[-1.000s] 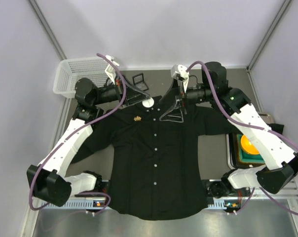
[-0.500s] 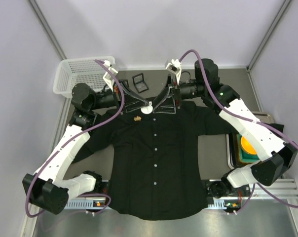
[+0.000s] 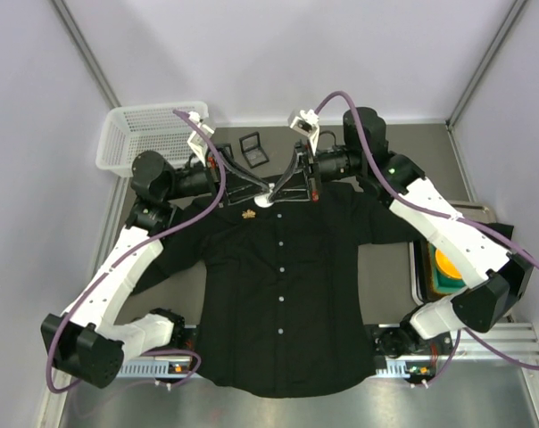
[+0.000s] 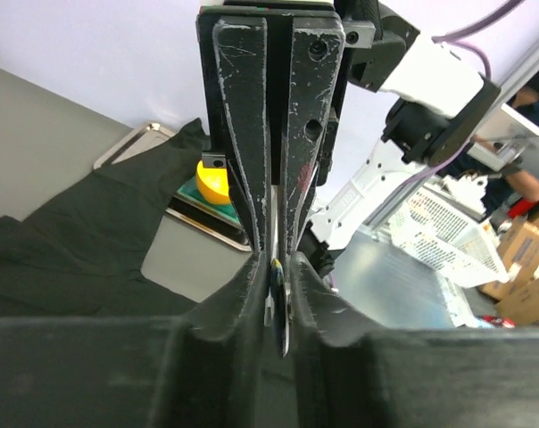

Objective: Pin the brooch onto the clothing
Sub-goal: Open the brooch.

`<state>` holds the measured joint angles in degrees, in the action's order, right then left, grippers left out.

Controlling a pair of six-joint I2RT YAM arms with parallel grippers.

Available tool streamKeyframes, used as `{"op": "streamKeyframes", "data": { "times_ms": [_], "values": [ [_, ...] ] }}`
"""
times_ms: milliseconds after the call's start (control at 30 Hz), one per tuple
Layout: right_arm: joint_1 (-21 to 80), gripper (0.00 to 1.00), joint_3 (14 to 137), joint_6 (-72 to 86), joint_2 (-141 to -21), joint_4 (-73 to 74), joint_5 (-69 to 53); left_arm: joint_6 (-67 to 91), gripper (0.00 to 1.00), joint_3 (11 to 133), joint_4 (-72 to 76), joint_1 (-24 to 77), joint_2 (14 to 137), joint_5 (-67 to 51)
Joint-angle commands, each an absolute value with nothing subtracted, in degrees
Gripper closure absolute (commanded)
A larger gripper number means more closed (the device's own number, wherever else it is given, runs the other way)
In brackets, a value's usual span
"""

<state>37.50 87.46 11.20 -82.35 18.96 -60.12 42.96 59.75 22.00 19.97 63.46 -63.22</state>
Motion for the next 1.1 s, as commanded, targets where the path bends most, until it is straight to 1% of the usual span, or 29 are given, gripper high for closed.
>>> {"op": "streamKeyframes", "data": {
  "times_ms": [0,33,67,100,167,300,500,567,700,800,900,1067],
  "values": [
    [38.14,1.00,90.53,11.51,-82.09,16.79,-59.06,40.27,0.65,59.94,17.36,20.04,60.73,-60.57],
    [37.97,1.00,90.44,11.25,-81.92,16.79,-58.89,39.30,0.55,60.72,13.83,19.43,60.38,-57.42],
    [37.71,1.00,90.18,11.34,-81.39,16.79,-58.80,38.24,0.50,60.99,10.32,17.68,59.42,-55.91],
    [37.44,1.00,89.91,11.60,-81.13,16.79,-58.97,37.01,0.48,60.82,8.20,16.54,58.98,-55.55],
    [36.57,1.00,89.04,12.04,-80.16,16.70,-59.50,38.14,0.46,58.89,9.92,13.55,57.58,-58.09],
    [36.12,1.00,87.81,12.30,-79.45,16.61,-60.20,38.76,0.45,56.08,11.07,13.27,54.67,-58.45],
    [36.21,1.00,87.01,13.36,-79.28,16.08,-59.68,40.60,0.47,53.53,15.37,13.53,53.26,-60.73],
    [36.30,1.00,86.49,13.62,-79.28,15.91,-59.76,40.69,0.48,53.00,16.52,13.89,53.09,-59.86],
    [36.74,1.00,85.61,13.36,-78.93,15.56,-59.94,40.34,0.54,52.74,17.31,14.85,54.31,-58.19],
    [36.83,1.00,85.69,13.36,-78.93,15.56,-59.77,41.48,0.55,52.38,19.33,16.08,55.02,-57.92],
    [36.91,1.00,85.69,13.36,-78.84,15.56,-59.85,41.66,0.60,52.21,19.69,17.05,55.46,-56.87],
    [36.91,1.00,85.52,13.18,-78.84,15.56,-59.68,41.57,0.61,51.42,20.13,17.49,55.64,-56.69]
  ]
}}
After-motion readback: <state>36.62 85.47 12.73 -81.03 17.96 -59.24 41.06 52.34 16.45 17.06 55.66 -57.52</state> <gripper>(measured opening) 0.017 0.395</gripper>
